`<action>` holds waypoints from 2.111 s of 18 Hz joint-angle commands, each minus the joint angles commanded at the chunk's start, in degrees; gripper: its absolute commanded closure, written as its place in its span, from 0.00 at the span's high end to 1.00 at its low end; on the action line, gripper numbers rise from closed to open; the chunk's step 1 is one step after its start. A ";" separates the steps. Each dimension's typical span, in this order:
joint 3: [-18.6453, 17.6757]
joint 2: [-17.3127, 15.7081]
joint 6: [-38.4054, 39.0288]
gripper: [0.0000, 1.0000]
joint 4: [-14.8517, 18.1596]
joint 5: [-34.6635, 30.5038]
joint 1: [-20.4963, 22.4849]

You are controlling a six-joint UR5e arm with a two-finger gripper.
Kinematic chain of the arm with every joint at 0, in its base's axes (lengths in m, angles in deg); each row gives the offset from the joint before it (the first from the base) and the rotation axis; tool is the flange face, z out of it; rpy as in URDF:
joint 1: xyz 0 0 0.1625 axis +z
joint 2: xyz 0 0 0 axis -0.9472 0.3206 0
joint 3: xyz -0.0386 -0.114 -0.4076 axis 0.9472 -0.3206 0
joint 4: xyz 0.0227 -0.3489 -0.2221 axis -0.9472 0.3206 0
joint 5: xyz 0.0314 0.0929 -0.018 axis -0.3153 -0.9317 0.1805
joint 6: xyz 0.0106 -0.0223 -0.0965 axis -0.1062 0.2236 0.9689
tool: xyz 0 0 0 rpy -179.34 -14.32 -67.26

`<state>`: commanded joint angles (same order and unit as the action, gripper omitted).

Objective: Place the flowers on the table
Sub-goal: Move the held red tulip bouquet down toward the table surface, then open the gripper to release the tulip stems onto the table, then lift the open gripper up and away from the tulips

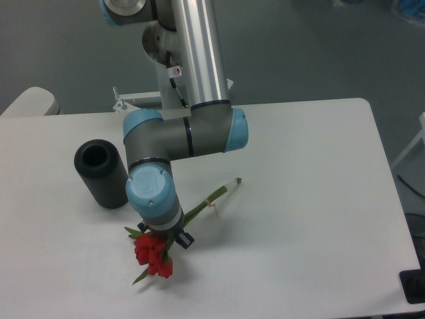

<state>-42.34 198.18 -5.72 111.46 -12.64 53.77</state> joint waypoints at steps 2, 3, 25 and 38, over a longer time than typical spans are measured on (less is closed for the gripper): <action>0.97 0.44 0.09 0.40 0.09 -0.09 0.00; 1.15 0.53 0.09 0.45 0.00 -0.09 0.00; 4.49 -3.42 -9.83 1.00 0.00 0.00 9.04; 2.99 -5.18 -22.32 1.00 2.11 2.29 15.91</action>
<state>-39.34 193.00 -28.04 113.57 -10.36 69.67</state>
